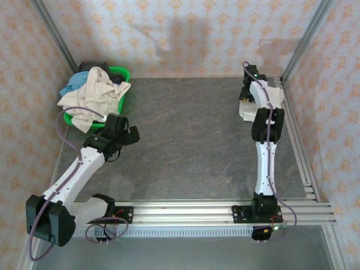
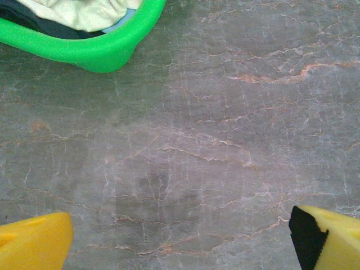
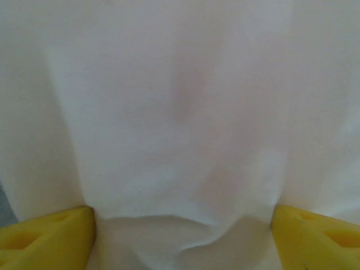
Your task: Fold and stack the t-shirts
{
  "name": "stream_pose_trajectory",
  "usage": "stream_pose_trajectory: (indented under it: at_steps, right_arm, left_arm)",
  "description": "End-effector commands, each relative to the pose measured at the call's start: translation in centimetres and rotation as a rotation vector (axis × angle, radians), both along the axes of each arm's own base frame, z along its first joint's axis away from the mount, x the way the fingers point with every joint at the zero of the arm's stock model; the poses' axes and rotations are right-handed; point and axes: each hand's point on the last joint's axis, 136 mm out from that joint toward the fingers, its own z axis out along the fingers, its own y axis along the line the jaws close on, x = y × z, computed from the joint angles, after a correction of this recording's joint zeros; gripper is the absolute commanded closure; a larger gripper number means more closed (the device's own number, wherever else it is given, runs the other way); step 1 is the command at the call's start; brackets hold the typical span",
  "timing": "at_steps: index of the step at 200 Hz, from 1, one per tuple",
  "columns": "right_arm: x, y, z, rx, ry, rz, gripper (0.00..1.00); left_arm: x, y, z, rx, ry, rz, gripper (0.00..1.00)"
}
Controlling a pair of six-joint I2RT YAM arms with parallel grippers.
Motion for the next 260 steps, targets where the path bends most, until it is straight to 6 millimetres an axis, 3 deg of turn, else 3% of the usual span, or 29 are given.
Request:
stream_pose_trajectory:
  at_steps: [1,35,64,77,100,128,152,169,196,260]
  right_arm:
    - [-1.2,0.2,-2.7,0.0,0.145,0.151,0.18]
    - [0.4,1.8,-2.4,0.094,0.088,0.231,0.15]
    - [0.3,3.9,0.6,0.211,0.042,0.24,0.11]
    - [-0.1,3.2,3.2,0.197,0.0,0.158,0.07]
    - [-2.0,-0.5,8.2,0.086,-0.112,-0.134,0.03]
    - [-4.2,-1.0,10.7,0.147,-0.286,-0.31,0.01]
    - [-7.2,-1.2,9.0,0.25,-0.391,-0.459,0.01]
    - [-7.6,-1.2,6.5,0.364,-0.459,-0.523,0.0]
    - [-6.8,-1.6,3.2,0.451,-0.46,-0.581,0.02]
    - [-4.2,-5.0,-0.4,0.505,-0.562,-0.648,0.12]
  left_arm:
    - [-0.6,1.0,0.0,0.04,0.008,0.013,0.0]
    - [-0.6,1.0,-0.2,0.041,0.012,0.012,0.0]
    - [-0.7,1.1,-0.1,0.044,0.012,0.015,0.0]
    - [-0.7,1.1,0.0,0.043,0.008,0.016,0.0]
    - [-0.6,1.0,0.0,0.039,0.008,0.011,0.0]
    - [-0.7,1.0,-0.1,0.038,0.008,0.012,0.0]
    - [-0.6,1.0,-0.1,0.037,0.006,0.01,0.0]
    - [-0.7,1.1,0.0,0.041,0.006,0.013,0.0]
    - [-0.8,1.0,0.0,0.035,0.001,0.01,0.0]
    - [-0.8,1.1,0.0,0.043,0.001,0.013,0.0]
